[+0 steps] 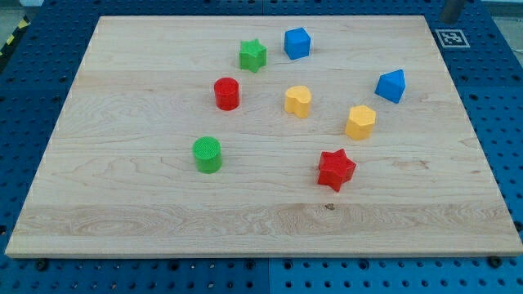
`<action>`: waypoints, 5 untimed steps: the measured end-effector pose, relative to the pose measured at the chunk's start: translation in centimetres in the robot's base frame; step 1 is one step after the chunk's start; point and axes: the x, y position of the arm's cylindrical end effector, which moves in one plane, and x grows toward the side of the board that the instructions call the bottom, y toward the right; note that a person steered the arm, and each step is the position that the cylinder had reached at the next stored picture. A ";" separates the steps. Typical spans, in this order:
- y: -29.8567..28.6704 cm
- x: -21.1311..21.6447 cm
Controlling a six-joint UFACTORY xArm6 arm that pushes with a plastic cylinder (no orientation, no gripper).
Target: Nudge the green star left a bit
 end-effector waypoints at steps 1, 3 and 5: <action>0.9 0.1; 0.9 0.1; 0.9 0.1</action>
